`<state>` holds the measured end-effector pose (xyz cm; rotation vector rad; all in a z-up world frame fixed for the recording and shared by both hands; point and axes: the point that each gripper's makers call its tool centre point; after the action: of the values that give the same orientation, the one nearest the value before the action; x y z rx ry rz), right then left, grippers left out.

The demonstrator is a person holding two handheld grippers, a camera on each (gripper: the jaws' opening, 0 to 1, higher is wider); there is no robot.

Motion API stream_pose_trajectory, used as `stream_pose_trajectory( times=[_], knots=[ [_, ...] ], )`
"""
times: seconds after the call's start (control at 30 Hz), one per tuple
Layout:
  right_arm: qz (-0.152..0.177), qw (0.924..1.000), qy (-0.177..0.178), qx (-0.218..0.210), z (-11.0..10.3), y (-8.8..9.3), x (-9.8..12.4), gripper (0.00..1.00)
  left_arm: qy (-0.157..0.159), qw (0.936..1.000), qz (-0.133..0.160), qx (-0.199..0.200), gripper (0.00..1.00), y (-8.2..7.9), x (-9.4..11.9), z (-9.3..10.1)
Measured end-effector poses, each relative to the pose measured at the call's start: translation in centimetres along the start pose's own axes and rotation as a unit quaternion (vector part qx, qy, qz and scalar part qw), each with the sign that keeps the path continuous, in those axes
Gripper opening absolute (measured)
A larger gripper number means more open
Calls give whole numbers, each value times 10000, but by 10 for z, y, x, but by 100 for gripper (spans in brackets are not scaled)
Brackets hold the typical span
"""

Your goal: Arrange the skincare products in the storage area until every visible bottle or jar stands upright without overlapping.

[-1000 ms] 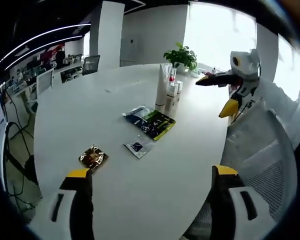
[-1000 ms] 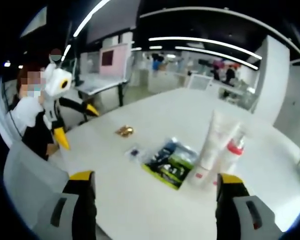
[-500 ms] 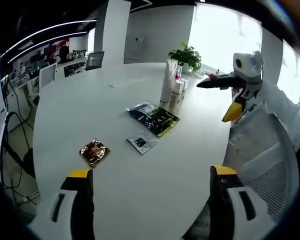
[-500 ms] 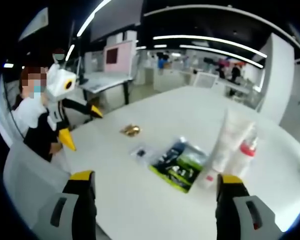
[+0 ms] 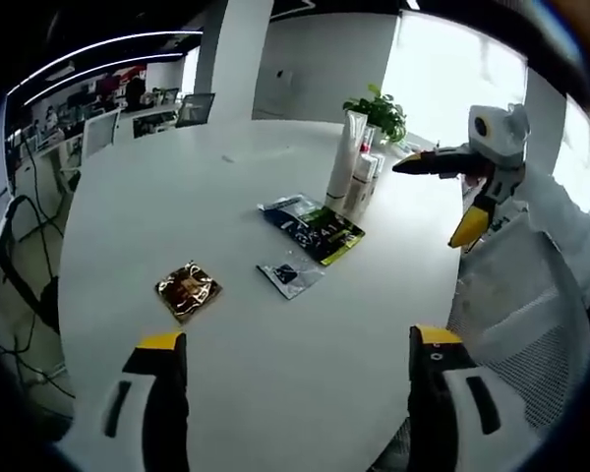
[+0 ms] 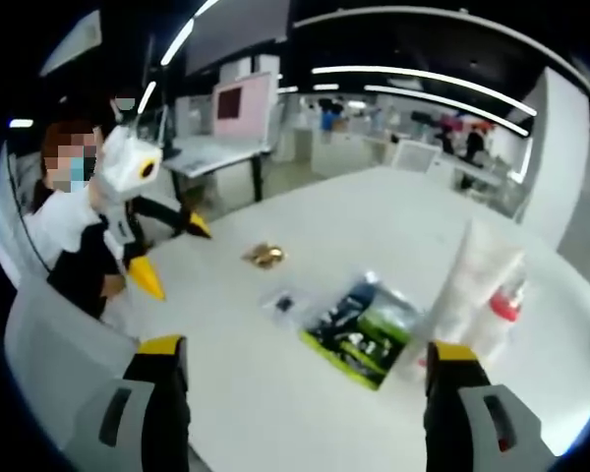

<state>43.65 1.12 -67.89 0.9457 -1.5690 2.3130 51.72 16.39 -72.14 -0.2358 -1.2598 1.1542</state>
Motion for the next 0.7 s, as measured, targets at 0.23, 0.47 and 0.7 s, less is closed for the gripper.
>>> stream_pose_trajectory(
  times=[0.23, 0.47, 0.7],
  knots=[
    [-84, 9999, -129, 48, -3, 2, -10, 99, -39, 10000, 15, 45, 87, -4, -7, -3],
    [-120, 9997, -204, 90, -4, 1, -16, 99, -86, 9999, -94, 104, 84, -5, -19, -12],
    [-150, 9994, -297, 116, -9, 2, -21, 99, -332, 9984, -107, 441, 82, -11, -32, -33]
  ],
)
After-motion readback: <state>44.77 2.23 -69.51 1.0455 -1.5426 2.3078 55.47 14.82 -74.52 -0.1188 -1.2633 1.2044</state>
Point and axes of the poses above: the point that each gripper's makers call its tool centre point, and the gripper's own axes: x roughly backward along the fingers, z roughly to its right, y roughly out of its underside, and after that the axes turned 14 degrees about x, right-handed
